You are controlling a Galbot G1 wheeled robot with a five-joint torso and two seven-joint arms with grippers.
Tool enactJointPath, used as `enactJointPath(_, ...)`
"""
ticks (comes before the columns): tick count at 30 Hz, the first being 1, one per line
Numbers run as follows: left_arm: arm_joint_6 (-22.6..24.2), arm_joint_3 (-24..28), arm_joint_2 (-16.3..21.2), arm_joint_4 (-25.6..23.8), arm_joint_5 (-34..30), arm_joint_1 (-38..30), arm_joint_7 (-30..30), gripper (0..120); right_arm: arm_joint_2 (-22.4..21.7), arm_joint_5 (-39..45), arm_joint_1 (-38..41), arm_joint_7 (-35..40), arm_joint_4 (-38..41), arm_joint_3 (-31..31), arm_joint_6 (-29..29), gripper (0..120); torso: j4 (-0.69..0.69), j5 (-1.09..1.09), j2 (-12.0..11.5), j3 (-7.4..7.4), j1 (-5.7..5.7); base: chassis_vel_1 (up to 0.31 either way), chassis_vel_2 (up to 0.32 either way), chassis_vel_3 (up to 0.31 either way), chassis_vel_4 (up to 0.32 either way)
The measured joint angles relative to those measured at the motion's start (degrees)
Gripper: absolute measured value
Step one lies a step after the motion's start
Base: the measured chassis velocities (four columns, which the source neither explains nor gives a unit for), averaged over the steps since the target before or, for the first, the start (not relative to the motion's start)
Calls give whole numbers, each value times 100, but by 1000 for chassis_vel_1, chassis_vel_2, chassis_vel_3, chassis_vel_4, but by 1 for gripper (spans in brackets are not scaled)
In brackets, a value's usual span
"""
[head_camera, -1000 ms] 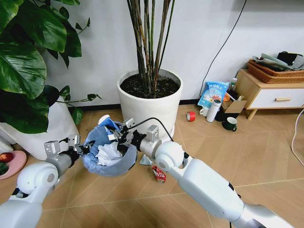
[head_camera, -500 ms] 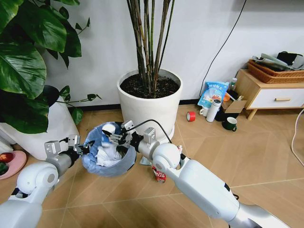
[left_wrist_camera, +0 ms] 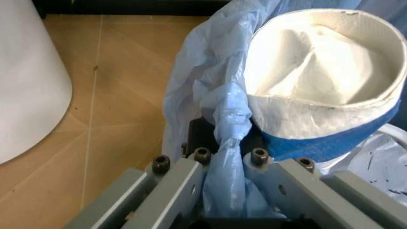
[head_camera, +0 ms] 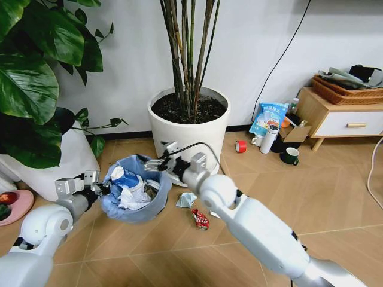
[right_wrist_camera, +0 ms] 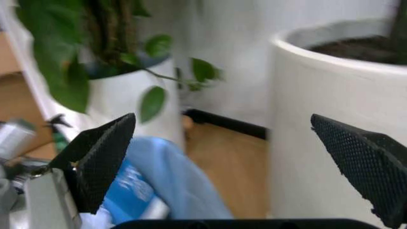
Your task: Pick up the trash bin and place the garbage on the floor into it.
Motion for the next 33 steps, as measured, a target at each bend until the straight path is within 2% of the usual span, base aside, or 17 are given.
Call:
enactJointPath(7, -9, -76, 37, -7, -9, 3, 16, 0, -795, -97, -1275, 74, 150, 1104, -33, 100, -2, 1, 1, 0, 0, 0, 0, 0, 0)
enactJointPath(14, -10, -96, -19, -74, -21, 41, 14, 0, -1004, -300, -1906, 95, -332, 1873, 118, 100, -2, 0, 1, 0, 0, 0, 0, 0, 0)
enactJointPath(18, -10, -48, -58, -126, -12, 64, -3, 0, -778, -337, -1980, 345, -1147, 2080, 199, 100, -1, 0, 1, 0, 0, 0, 0, 0, 0)
enactJointPath(20, -10, -16, -65, -178, -12, 67, -29, 0, -442, -498, -1872, 474, -1794, 2088, 383, 100, -1, 1, 1, 0, 0, 0, 0, 0, 0)
enactJointPath(21, -10, -16, -65, -178, -12, 67, -29, 0, -442, -498, -1872, 474, -1794, 2088, 383, 100, -1, 1, 1, 0, 0, 0, 0, 0, 0)
enactJointPath(23, -10, -8, -63, -214, -17, 84, -63, 0, -11, -824, -1722, 462, -2446, 2122, 694, 100, -1, 2, 1, 1, 0, 0, 0, 0, 0)
enactJointPath(25, -10, -8, -58, -226, -19, 93, -68, 0, 117, -901, -1669, 450, -2630, 2129, 765, 100, 0, 2, 1, 0, 0, 0, 0, 0, 0)
enactJointPath(28, -7, -26, -38, -257, -22, 151, -86, 0, 509, -1154, -1478, 349, -3328, 2163, 1016, 100, 1, -1, 1, 1, 0, 0, 0, 0, 0)
enactJointPath(31, -7, -28, -38, -261, -22, 162, -88, 0, 577, -1236, -1431, 316, -3479, 2171, 1061, 100, 1, -1, 1, 0, 0, 0, 0, 0, 0)
enactJointPath(33, -7, -32, -39, -267, -21, 177, -93, 0, 727, -1391, -1313, 281, -3841, 2186, 1169, 100, 0, -2, 1, 0, 0, 0, 0, 0, 0)
